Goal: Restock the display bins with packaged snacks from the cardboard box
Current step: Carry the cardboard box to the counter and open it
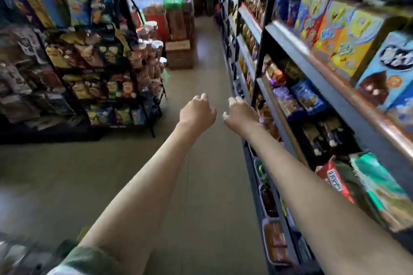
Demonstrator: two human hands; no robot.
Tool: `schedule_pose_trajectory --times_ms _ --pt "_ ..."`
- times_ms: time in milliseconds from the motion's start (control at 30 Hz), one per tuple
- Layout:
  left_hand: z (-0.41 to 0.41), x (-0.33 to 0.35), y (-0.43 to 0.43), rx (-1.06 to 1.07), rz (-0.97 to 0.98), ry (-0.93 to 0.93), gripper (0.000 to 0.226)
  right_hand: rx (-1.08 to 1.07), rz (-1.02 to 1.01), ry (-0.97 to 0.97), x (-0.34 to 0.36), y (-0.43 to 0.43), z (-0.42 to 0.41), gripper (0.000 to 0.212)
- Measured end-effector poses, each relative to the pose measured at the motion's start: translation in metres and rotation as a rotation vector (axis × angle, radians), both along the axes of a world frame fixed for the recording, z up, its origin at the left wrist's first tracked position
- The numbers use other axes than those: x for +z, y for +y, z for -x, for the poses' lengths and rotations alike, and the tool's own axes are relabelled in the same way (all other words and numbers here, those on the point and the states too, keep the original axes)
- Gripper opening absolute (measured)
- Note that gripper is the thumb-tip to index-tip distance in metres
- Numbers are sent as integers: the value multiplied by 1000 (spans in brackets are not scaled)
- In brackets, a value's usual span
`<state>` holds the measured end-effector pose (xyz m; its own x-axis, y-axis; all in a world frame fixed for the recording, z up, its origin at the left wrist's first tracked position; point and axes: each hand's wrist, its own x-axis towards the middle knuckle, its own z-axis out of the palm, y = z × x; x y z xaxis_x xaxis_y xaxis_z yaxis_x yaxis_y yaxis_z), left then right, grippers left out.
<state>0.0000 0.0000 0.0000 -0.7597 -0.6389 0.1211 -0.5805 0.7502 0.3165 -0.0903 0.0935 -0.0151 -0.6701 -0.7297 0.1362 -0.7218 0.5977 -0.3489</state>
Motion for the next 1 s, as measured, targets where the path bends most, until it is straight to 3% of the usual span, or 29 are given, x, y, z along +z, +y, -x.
schedule_pose_trajectory --times_ms 500,1000 --pt "123 -127 -194 -7 -119 -332 36 41 -315 -107 -142 -196 122 33" --pt "399 -179 -441 -20 -228 -414 34 92 -431 -113 -179 -451 409 35"
